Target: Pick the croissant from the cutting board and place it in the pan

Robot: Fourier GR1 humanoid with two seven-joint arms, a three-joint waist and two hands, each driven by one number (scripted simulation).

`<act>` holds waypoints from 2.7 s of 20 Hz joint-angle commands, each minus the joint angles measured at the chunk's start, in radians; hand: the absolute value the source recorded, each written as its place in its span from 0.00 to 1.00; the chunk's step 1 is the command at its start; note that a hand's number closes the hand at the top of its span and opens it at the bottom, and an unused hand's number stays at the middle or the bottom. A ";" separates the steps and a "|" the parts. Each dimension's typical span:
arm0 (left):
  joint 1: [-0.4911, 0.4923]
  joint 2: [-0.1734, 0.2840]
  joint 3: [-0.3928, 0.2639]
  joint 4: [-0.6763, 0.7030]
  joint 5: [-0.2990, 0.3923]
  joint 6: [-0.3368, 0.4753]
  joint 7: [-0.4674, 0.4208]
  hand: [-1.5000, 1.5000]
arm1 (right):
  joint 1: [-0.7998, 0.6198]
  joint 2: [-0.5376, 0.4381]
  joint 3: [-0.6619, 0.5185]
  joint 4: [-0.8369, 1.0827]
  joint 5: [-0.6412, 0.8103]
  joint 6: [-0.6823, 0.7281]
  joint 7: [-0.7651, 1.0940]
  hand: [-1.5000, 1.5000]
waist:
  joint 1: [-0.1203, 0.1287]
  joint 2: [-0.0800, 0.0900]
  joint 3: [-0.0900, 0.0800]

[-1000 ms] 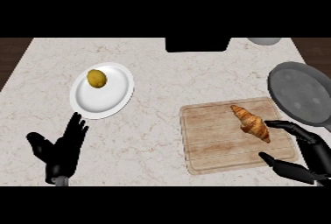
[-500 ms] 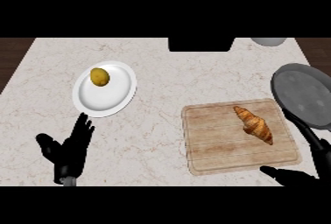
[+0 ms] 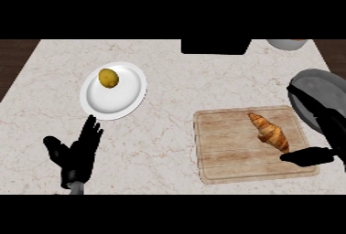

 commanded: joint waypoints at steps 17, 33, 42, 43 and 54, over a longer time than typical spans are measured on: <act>0.004 -0.023 0.035 0.021 -0.018 -0.022 -0.022 0.50 | -0.356 0.048 0.187 0.376 0.238 0.520 0.181 0.00 | -0.016 -0.001 0.003; -0.009 -0.039 0.100 0.039 -0.049 -0.069 0.002 0.50 | -0.261 0.163 -0.013 0.430 0.436 0.420 -0.048 0.00 | -0.021 -0.003 0.003; 0.050 -0.060 0.075 -0.040 -0.082 -0.065 0.038 0.50 | -0.298 0.261 -0.014 0.611 0.547 0.361 -0.171 1.00 | -0.016 -0.002 0.003; 0.038 -0.035 0.093 -0.021 -0.068 -0.098 0.021 0.50 | -0.298 0.248 0.018 0.535 0.557 0.368 -0.178 1.00 | -0.018 -0.002 0.003; -0.011 -0.038 0.131 -0.075 -0.077 -0.072 0.109 0.50 | -0.291 0.328 -0.025 0.586 0.665 0.260 -0.215 1.00 | -0.021 -0.004 0.003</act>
